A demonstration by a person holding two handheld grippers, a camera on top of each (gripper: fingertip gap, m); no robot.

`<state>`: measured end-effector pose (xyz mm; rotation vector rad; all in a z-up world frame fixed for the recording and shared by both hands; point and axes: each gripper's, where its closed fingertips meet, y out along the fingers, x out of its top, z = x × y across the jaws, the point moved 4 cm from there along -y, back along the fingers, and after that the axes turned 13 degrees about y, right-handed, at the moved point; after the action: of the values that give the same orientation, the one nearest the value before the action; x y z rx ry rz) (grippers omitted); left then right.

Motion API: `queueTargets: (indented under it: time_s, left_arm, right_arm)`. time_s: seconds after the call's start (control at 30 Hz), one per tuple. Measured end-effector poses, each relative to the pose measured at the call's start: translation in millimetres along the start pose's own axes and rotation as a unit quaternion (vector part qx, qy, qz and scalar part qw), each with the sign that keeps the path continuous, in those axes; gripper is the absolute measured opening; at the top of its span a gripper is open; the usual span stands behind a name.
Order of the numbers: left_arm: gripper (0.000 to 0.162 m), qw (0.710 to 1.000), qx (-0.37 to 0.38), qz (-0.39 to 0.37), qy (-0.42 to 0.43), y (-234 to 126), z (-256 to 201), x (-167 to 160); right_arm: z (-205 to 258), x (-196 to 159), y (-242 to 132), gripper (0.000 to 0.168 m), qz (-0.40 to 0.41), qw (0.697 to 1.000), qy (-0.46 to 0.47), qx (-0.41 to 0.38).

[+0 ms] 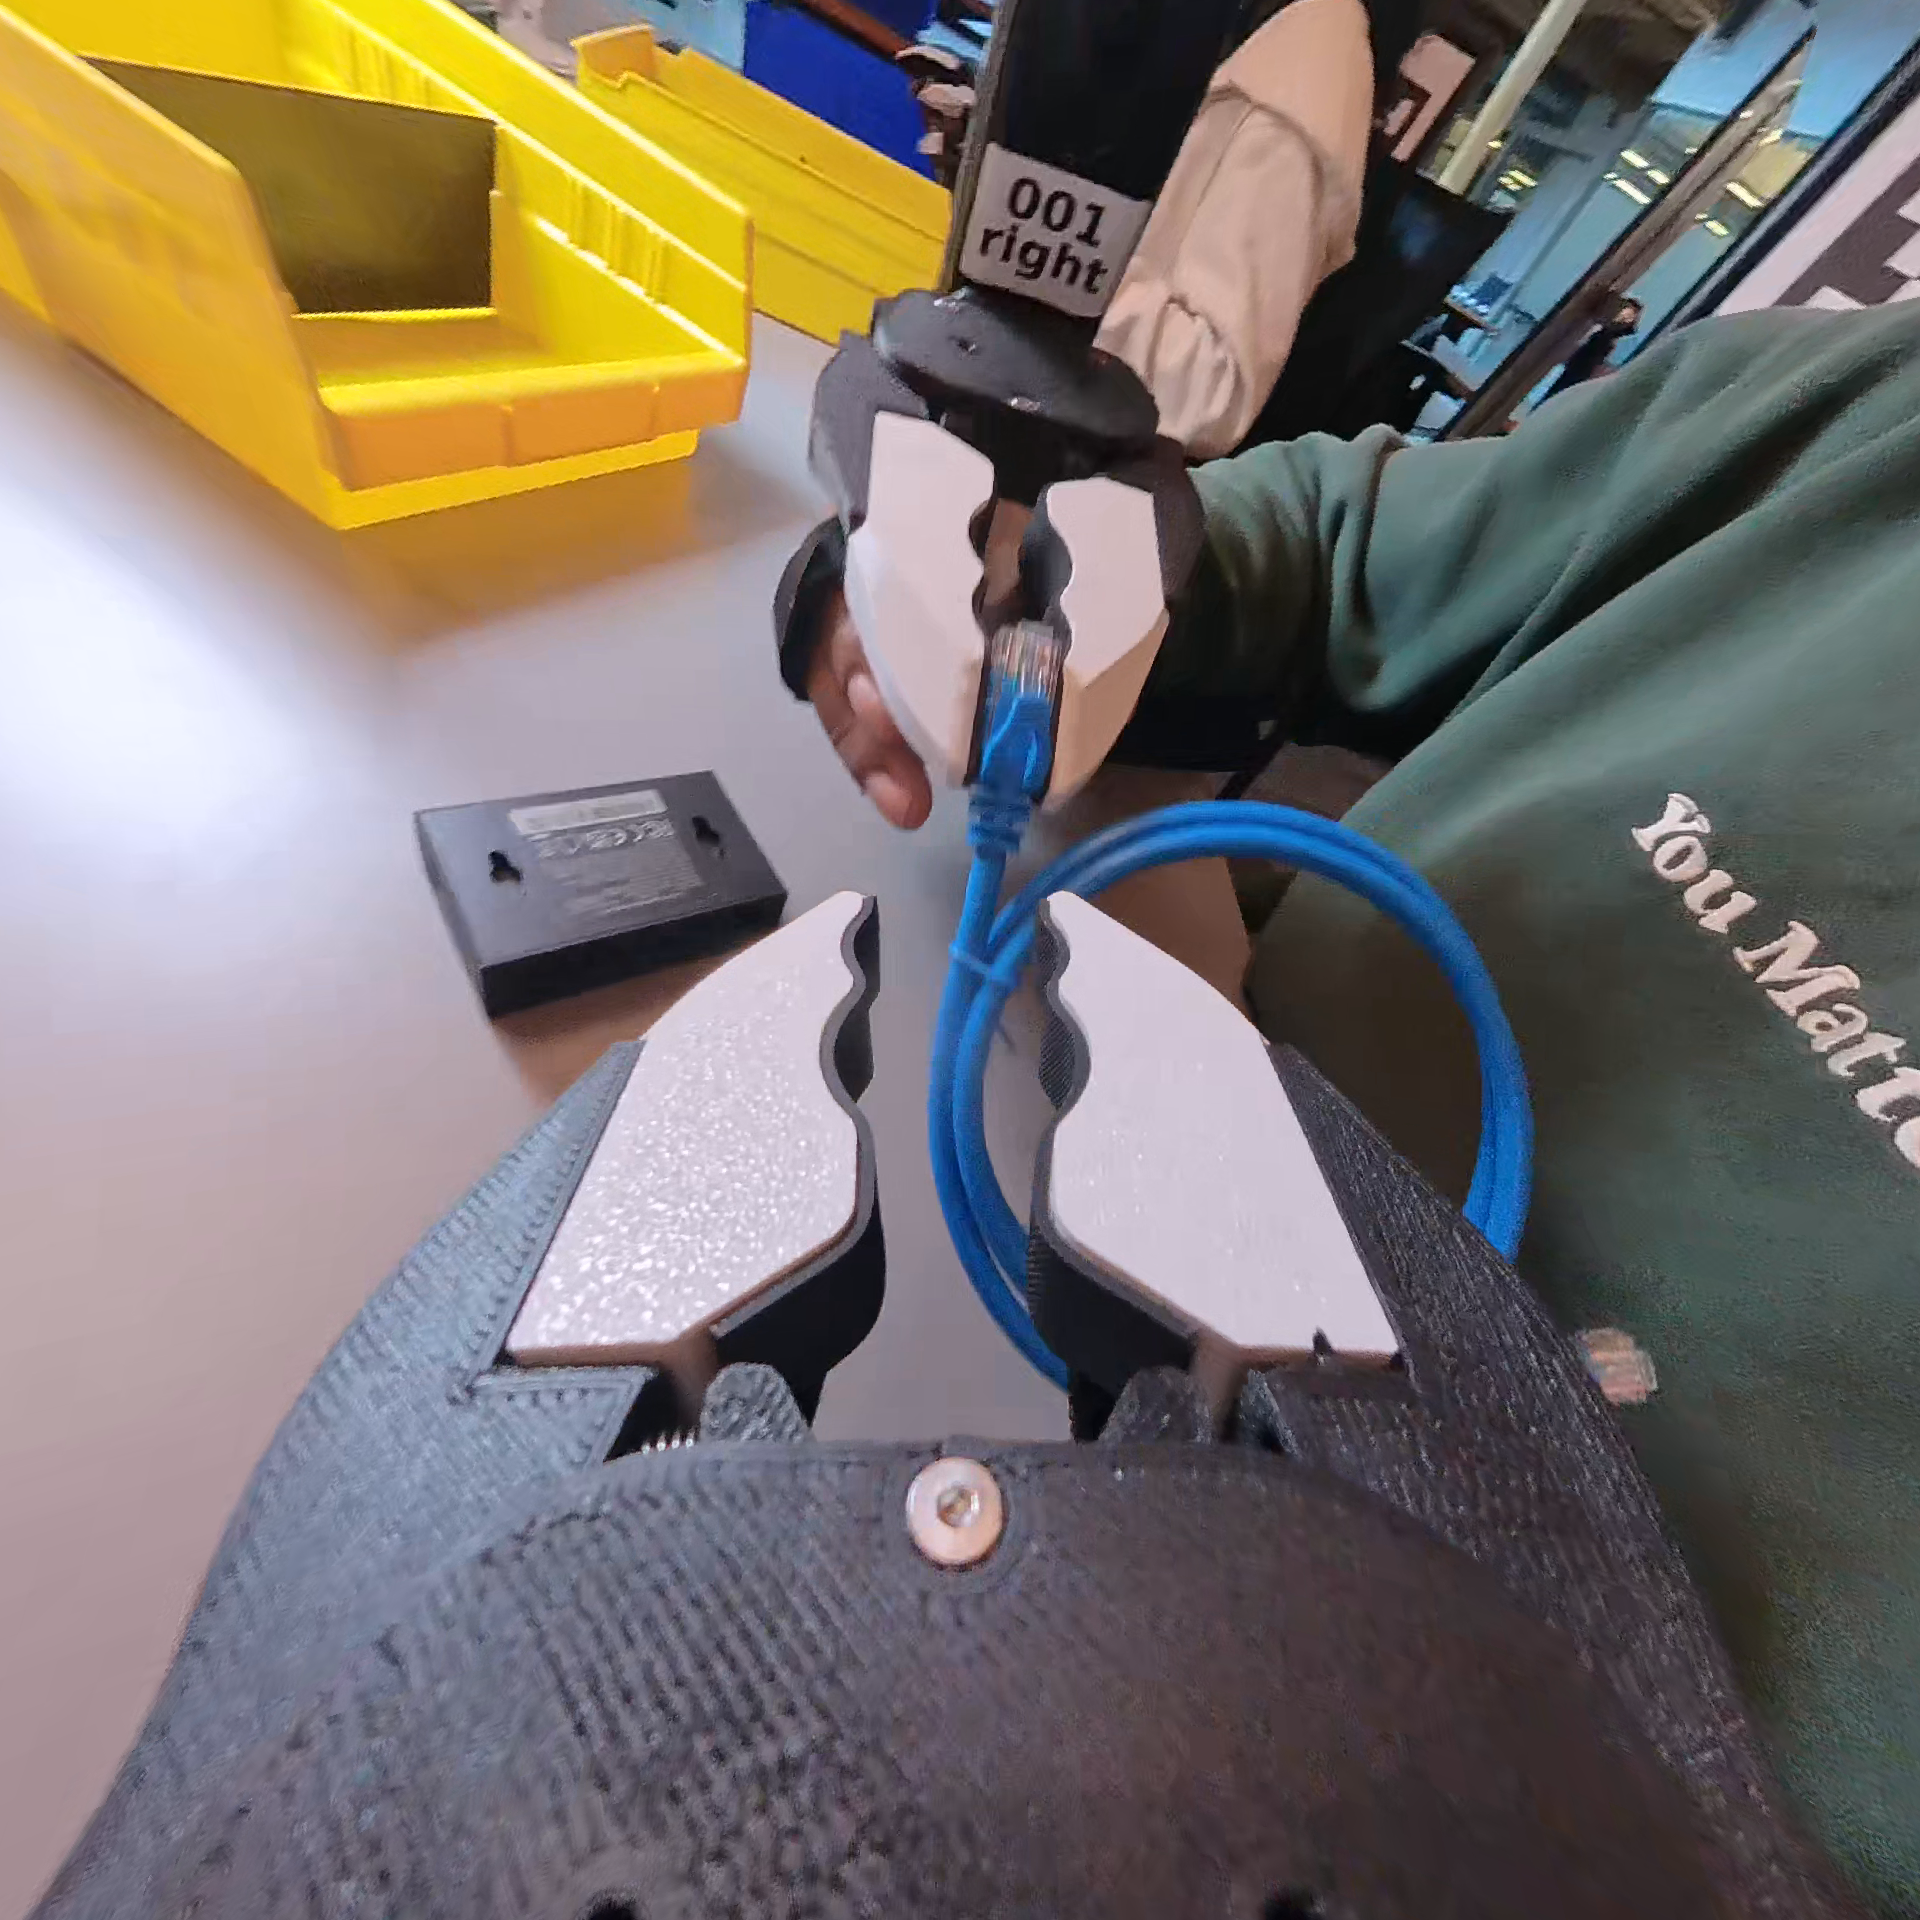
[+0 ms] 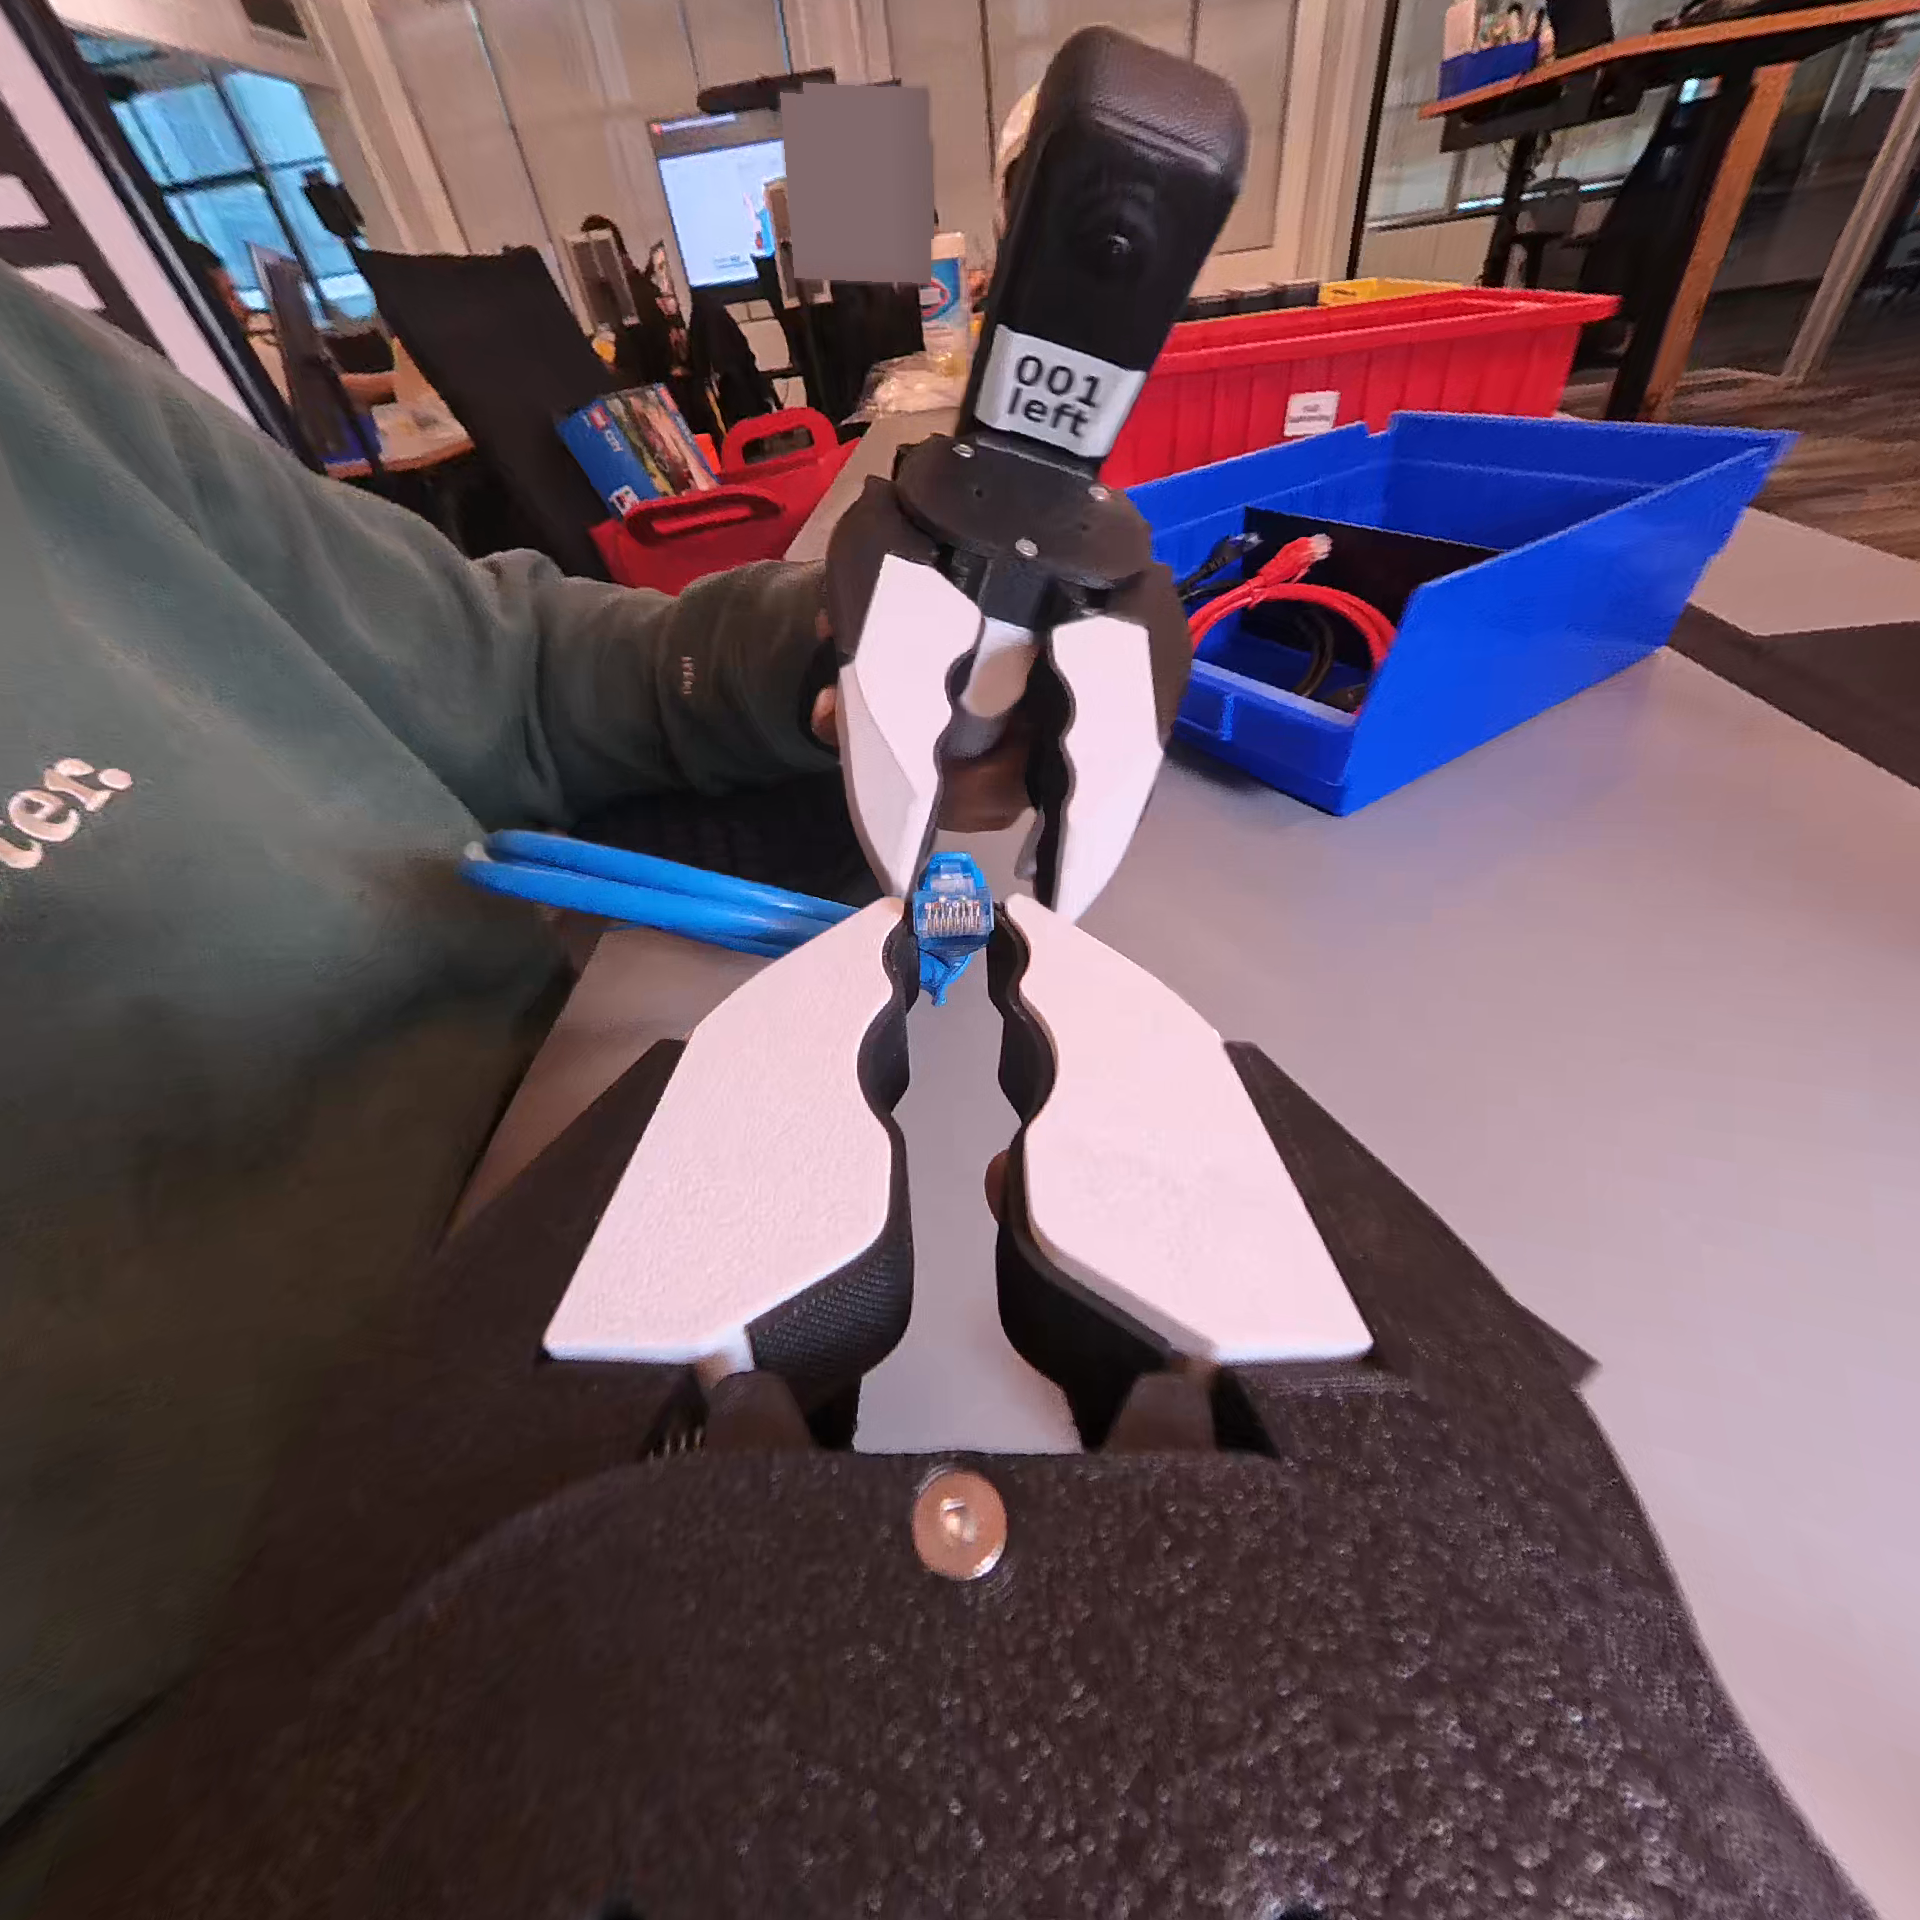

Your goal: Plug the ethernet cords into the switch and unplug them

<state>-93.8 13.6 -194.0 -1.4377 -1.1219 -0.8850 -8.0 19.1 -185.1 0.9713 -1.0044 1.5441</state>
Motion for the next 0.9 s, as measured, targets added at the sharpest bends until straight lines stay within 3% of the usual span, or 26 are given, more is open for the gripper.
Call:
queueTargets:
  time_s: [0.17, 0.33, 0.43, 0.6, 0.77, 0.9]
  left_arm:
    - [0.021, 0.999, -0.049, 0.012, -0.008, 19.2, -13.2, -2.0]
    - [0.025, 0.996, -0.064, 0.03, -0.051, 24.8, -16.4, -13.4]
    - [0.011, 0.997, -0.016, 0.075, 0.006, 27.5, -15.1, -18.2]
    - [0.01, 0.985, 0.053, 0.141, 0.089, 28.7, -12.1, -23.5]
    - [0.009, 0.983, 0.061, 0.131, 0.118, 28.2, -15.3, -19.6]
    - [0.01, 0.982, 0.068, 0.133, 0.117, 28.7, -12.8, -18.8]
  right_arm:
    - [7.1, -7.4, 10.3, 0.012, 0.007, 1.0, -0.005, 0.004]
    - [10.8, -10.0, 13.5, 0.012, 0.023, 0.999, -0.029, -0.014]
    - [6.1, -12.3, 14.6, 0.012, 0.035, 0.999, 0.021, -0.015]
    - [-1.5, -15.6, 15.6, 0.013, 0.066, 0.986, 0.153, 0.001]
    - [-3.1, -16.9, 12.3, 0.013, 0.069, 0.959, 0.27, 0.052]
    - [-5.4, -17.9, 11.1, 0.013, 0.057, 0.958, 0.276, 0.053]
